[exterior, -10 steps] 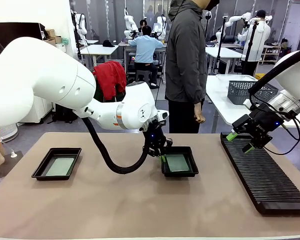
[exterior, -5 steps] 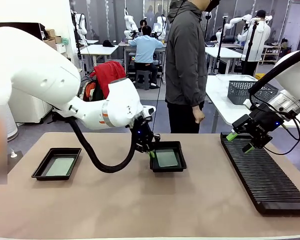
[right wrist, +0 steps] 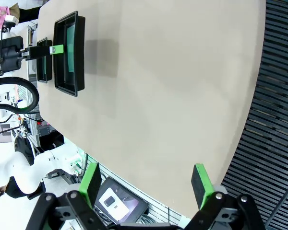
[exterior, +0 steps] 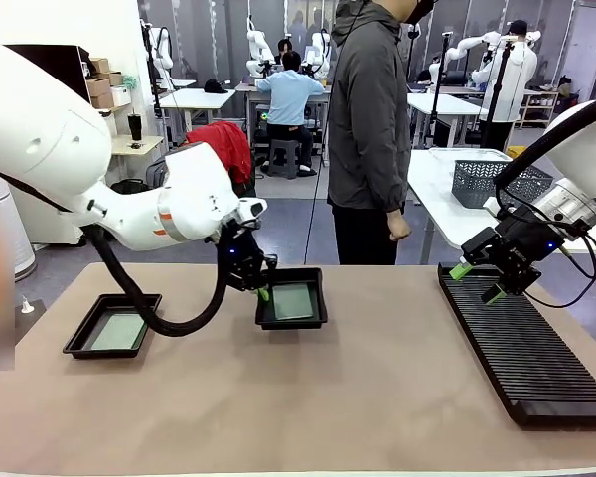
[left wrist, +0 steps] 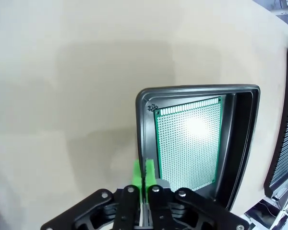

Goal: Inspect and transfer BCBs to ESD trays.
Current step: Pick up the ESD tray and place it on the left side of the table.

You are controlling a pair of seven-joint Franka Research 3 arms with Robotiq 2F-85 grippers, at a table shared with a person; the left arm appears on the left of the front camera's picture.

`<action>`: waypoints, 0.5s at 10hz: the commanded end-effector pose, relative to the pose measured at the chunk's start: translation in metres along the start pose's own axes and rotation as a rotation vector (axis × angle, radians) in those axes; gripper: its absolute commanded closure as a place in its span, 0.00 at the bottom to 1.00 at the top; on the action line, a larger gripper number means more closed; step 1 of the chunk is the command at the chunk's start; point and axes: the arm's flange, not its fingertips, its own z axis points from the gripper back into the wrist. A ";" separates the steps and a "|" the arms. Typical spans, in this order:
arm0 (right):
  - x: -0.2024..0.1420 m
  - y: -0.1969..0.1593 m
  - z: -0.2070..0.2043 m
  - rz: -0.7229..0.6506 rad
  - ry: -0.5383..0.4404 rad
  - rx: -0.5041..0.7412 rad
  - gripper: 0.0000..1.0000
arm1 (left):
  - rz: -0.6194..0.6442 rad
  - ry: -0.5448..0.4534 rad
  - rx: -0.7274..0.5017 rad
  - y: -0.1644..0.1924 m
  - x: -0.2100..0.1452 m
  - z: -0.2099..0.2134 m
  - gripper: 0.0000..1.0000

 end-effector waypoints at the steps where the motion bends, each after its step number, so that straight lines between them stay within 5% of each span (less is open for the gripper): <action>1: 0.001 0.002 0.000 -0.019 -0.009 -0.015 0.00 | -0.016 0.005 -0.020 0.031 -0.007 0.016 1.00; 5: 0.001 0.002 0.000 -0.019 -0.009 -0.015 0.00 | -0.027 0.017 -0.004 0.080 -0.006 0.037 1.00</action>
